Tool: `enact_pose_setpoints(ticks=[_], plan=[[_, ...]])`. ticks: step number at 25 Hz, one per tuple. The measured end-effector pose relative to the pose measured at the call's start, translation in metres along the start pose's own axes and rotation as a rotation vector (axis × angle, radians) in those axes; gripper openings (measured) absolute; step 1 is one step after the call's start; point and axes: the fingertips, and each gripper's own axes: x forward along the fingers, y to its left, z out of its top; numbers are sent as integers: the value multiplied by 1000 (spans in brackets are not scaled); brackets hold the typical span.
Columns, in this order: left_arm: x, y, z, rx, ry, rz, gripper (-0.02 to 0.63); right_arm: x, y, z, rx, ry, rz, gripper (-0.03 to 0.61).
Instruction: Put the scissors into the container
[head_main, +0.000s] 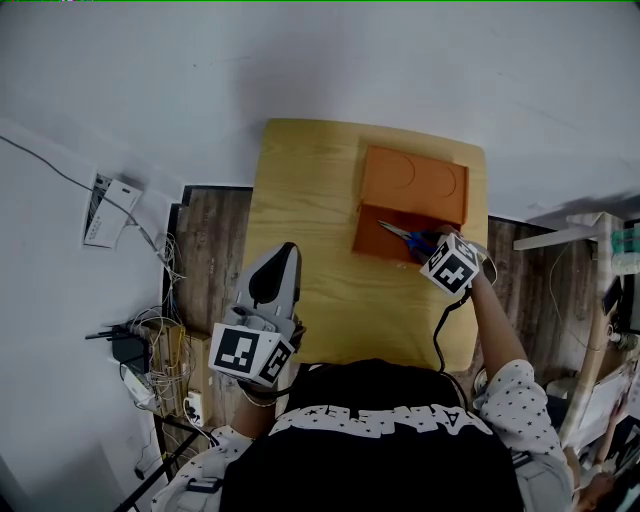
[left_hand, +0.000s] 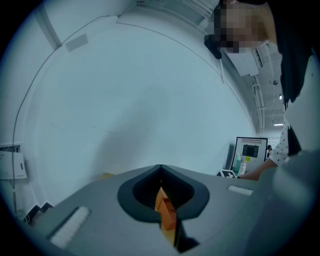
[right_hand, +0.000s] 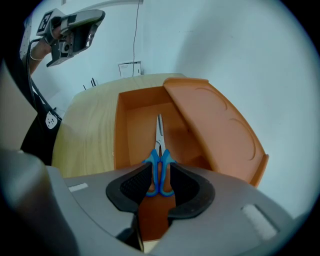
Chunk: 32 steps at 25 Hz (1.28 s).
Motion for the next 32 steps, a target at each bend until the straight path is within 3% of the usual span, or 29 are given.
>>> enact_pose_setpoints(ticks=[6, 10, 14, 25, 32], plan=[[0, 2, 1, 5, -1, -5, 2, -1, -1, 1, 10, -3, -17, 134], [1, -1, 3, 10, 1, -17, 2, -8, -6, 0, 37, -41, -75, 137], [2, -5, 4, 18, 1, -29, 2, -26, -16, 6, 98, -145, -183, 15], [0, -30, 8, 50, -1, -35, 2, -98, -18, 23, 363, -492, -304, 14], [-3, -48, 12, 95, -7, -31, 2, -152, -13, 23, 448, -675, -328, 14]])
